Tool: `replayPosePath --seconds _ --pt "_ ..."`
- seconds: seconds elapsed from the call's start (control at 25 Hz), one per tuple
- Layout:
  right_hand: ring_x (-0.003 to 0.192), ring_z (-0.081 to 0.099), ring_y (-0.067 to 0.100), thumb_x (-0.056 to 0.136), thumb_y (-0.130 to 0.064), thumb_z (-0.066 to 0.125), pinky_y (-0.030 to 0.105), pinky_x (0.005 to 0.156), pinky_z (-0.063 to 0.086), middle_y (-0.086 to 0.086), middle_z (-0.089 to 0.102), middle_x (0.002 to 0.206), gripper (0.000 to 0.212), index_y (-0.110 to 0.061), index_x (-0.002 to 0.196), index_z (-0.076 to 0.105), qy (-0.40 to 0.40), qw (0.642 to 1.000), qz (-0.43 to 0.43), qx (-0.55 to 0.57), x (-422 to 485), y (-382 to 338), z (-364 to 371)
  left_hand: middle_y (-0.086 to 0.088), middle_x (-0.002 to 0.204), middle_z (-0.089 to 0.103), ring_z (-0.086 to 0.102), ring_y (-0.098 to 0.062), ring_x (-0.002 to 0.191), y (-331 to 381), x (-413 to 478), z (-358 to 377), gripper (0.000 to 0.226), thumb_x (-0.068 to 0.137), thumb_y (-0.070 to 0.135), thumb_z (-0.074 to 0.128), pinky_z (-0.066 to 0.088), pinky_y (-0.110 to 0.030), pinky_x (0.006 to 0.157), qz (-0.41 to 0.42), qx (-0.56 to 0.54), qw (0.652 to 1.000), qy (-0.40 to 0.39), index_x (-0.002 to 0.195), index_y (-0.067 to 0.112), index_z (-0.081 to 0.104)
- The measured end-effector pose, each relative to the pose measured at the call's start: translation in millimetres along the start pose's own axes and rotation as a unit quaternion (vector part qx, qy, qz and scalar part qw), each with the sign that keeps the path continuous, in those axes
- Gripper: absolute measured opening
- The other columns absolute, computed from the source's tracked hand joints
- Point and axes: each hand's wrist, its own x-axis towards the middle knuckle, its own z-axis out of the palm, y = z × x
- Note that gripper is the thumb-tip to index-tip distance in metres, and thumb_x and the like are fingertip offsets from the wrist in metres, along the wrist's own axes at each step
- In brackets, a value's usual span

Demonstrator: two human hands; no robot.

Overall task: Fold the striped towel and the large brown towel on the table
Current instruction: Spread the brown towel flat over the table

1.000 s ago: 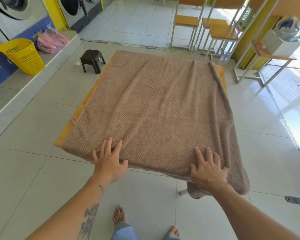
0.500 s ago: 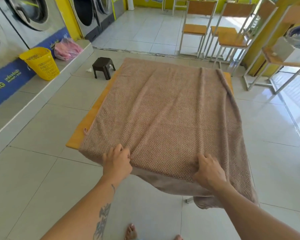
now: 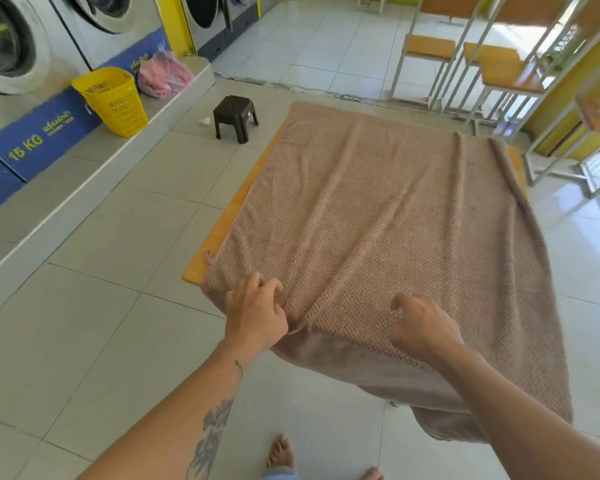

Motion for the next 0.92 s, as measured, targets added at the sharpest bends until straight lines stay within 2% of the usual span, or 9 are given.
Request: replayPosePath --seconds 0.08,0.16,0.32,0.4,0.44,0.64,0.76,0.84,0.92 --pt "0.115 0.049 0.025 0.081 -0.016 0.051 0.040 0.085 0.050 0.002 0.050 0.127 0.056 -0.024 0.136 0.046 -0.017 0.999 -0.041 0.011 16 -33 9 0.004 0.114 0.040 0.039 -0.022 0.111 -13 13 -6 0.050 0.072 0.011 0.057 0.037 -0.042 0.094 -0.007 0.038 0.999 -0.038 0.116 0.033 0.051" --pt "0.117 0.043 0.026 0.083 -0.019 0.054 0.040 0.089 0.050 0.002 0.046 0.127 0.055 -0.025 0.137 0.044 -0.015 0.998 -0.057 -0.018 25 -56 24 0.005 0.112 0.040 0.037 -0.022 0.109 -27 17 -9 0.058 0.069 0.005 0.055 0.038 -0.042 0.094 0.007 0.045 0.998 -0.044 0.119 0.033 0.052" --pt "0.093 0.052 0.024 0.083 -0.009 0.053 0.031 0.064 0.042 -0.005 0.043 0.092 0.013 -0.020 0.091 0.053 0.071 0.991 -0.096 -0.057 25 -66 50 0.008 0.095 0.047 0.046 -0.019 0.097 -58 15 -11 0.053 0.067 -0.004 0.052 0.036 -0.047 0.105 0.017 0.039 0.999 0.001 0.107 0.031 0.060" --pt "0.077 0.051 0.022 0.081 -0.005 0.051 0.031 0.058 0.036 -0.007 0.039 0.082 0.015 -0.020 0.078 0.047 0.069 0.989 -0.113 -0.059 22 -66 54 0.009 0.093 0.045 0.048 -0.021 0.096 -70 10 -13 0.053 0.069 -0.008 0.052 0.043 -0.037 0.087 0.007 0.019 1.000 0.001 0.107 0.029 0.060" --pt "0.074 0.050 0.022 0.081 -0.006 0.049 0.031 0.057 0.036 -0.007 0.040 0.080 0.015 -0.020 0.077 0.047 0.069 0.989 -0.119 -0.057 21 -66 55 0.009 0.094 0.043 0.048 -0.022 0.097 -74 7 -14 0.053 0.071 -0.008 0.052 0.039 -0.032 0.079 0.008 0.014 1.000 -0.002 0.109 0.029 0.060" --pt "0.089 0.060 0.023 0.088 -0.015 0.050 0.033 0.066 0.049 -0.005 0.058 0.100 0.021 -0.022 0.099 0.066 0.070 0.987 -0.138 -0.043 23 -67 55 0.007 0.100 0.037 0.038 -0.016 0.096 -81 4 -22 0.044 0.079 0.000 0.057 0.030 -0.029 0.075 0.003 0.015 1.000 0.015 0.113 0.028 0.058" --pt "0.092 0.062 0.023 0.087 -0.012 0.052 0.033 0.071 0.050 -0.004 0.060 0.101 0.026 -0.020 0.103 0.071 0.040 0.982 -0.180 -0.030 24 -70 50 0.003 0.104 0.040 0.043 -0.030 0.116 -82 8 -25 0.039 0.077 0.002 0.058 0.036 -0.035 0.075 -0.015 0.018 1.000 0.005 0.107 0.026 0.055" --pt "0.094 0.062 0.023 0.088 -0.014 0.049 0.035 0.075 0.051 -0.005 0.061 0.102 0.027 -0.020 0.105 0.070 0.030 0.983 -0.182 0.017 20 -70 45 0.000 0.107 0.046 0.036 -0.040 0.131 -83 11 -29 0.033 0.078 0.003 0.056 0.043 -0.044 0.083 -0.055 0.000 0.998 0.014 0.103 0.024 0.058" --pt "0.094 0.061 0.023 0.086 -0.014 0.049 0.036 0.075 0.052 -0.003 0.061 0.102 0.028 -0.018 0.107 0.067 0.033 0.986 -0.158 0.046 13 -56 37 0.003 0.104 0.051 0.048 -0.031 0.118 -69 20 -30 0.029 0.079 0.009 0.053 0.039 -0.053 0.098 -0.059 -0.004 0.998 0.020 0.099 0.028 0.061"
